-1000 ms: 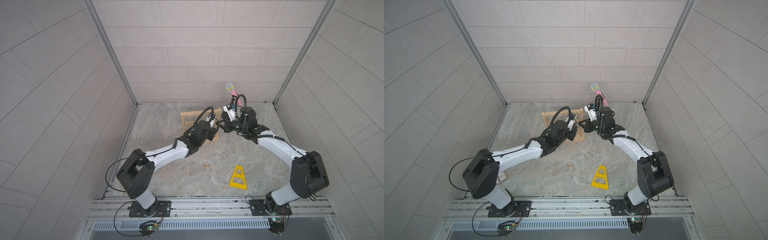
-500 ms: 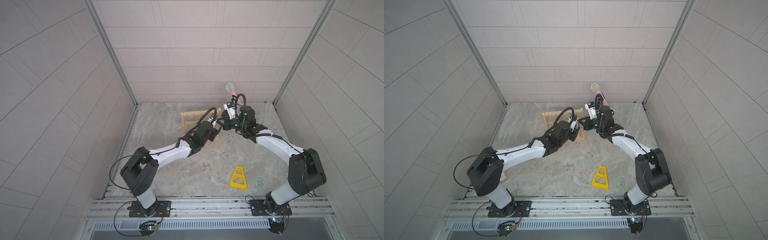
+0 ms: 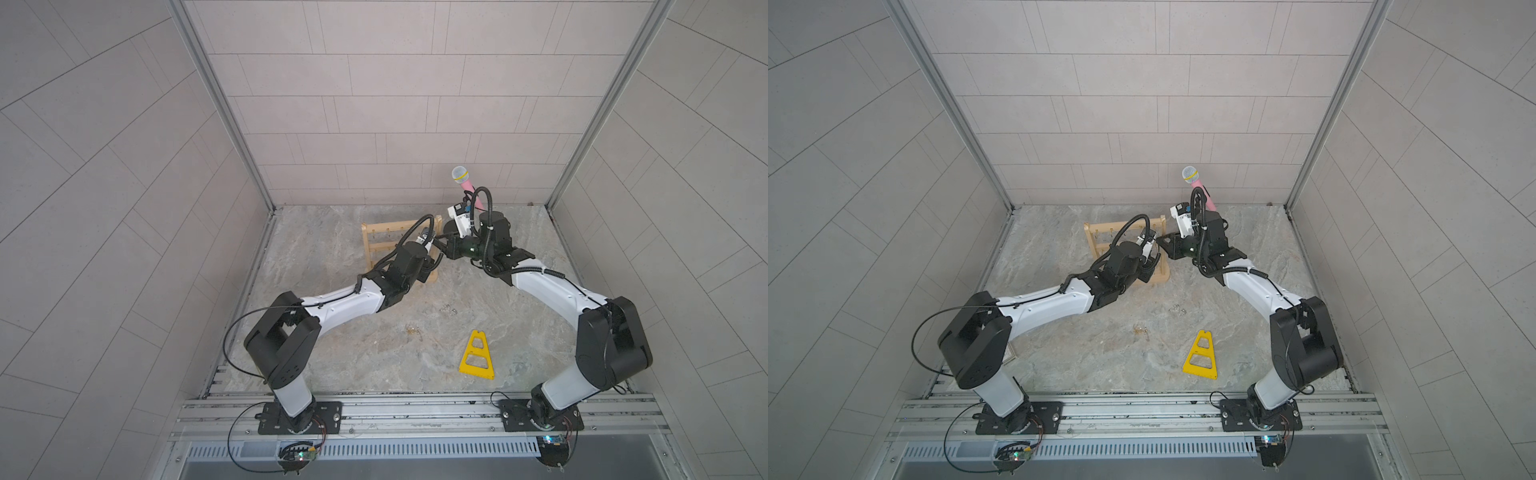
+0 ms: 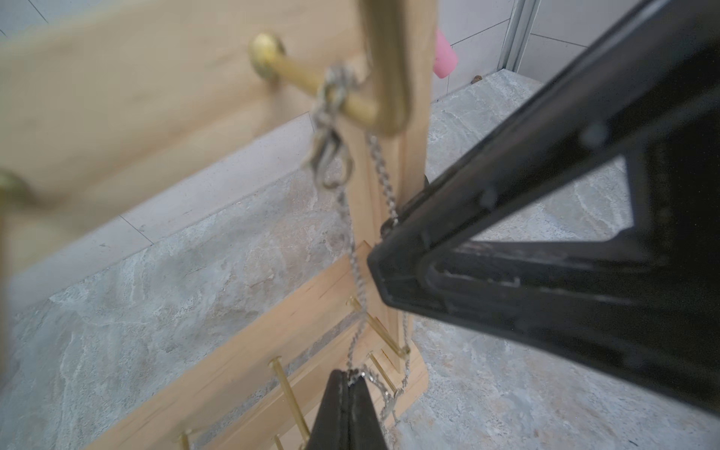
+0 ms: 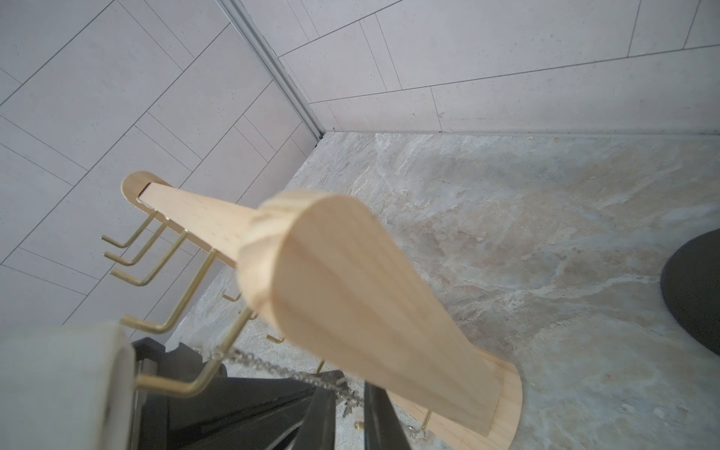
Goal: Hang the necklace on the jewelry display stand
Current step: Hang the necklace on the stand.
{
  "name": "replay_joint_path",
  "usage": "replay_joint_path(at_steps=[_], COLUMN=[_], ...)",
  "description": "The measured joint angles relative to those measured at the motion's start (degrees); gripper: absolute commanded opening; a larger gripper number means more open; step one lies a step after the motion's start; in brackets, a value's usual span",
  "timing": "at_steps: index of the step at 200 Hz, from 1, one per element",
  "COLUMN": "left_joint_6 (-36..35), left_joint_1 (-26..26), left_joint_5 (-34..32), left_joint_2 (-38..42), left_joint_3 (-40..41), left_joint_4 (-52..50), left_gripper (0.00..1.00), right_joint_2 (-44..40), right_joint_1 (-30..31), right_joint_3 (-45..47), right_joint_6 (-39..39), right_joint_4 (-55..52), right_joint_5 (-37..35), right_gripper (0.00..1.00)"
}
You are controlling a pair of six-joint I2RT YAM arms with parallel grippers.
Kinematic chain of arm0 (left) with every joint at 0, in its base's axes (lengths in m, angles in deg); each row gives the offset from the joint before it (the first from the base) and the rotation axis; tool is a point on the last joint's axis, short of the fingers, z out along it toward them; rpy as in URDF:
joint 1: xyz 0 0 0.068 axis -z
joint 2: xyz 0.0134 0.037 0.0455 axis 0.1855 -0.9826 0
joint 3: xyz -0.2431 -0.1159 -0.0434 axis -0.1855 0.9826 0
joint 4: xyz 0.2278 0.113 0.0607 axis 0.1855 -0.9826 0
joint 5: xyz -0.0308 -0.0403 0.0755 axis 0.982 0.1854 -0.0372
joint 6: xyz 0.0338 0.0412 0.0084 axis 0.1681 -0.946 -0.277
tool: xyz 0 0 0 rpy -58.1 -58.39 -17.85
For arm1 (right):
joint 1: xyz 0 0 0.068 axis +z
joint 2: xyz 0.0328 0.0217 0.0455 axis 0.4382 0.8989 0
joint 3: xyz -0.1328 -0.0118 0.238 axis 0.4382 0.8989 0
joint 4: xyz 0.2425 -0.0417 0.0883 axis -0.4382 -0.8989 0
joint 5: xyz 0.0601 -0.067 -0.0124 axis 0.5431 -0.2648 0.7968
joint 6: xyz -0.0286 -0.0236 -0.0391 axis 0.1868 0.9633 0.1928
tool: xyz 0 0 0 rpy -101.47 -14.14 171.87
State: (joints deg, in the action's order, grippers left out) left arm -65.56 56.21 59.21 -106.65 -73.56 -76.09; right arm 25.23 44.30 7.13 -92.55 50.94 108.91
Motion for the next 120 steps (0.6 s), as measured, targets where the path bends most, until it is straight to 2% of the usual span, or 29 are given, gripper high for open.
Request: replay_joint_path(at_steps=[44, 83, 120], left_joint_6=[0.02, 0.17, 0.50], left_joint_1=[0.00, 0.00, 0.02], left_joint_5=[-0.20, -0.39, -0.72], left_joint_2=[-0.26, -0.31, -0.31], left_joint_3=[0.00, 0.00, 0.00], left_joint_4=[-0.74, -0.96, -0.98], left_gripper=[0.06, 0.18, 0.20], right_joint_2=[0.00, 0.00, 0.00], right_joint_1=[0.00, 0.00, 0.00], right_joint_3=[0.02, 0.02, 0.07], right_joint_6=[0.02, 0.02, 0.00], right_joint_4=[-0.04, -0.02, -0.02], right_joint_5=[-0.39, -0.42, -0.52], right_gripper=[0.19, 0.19, 0.19])
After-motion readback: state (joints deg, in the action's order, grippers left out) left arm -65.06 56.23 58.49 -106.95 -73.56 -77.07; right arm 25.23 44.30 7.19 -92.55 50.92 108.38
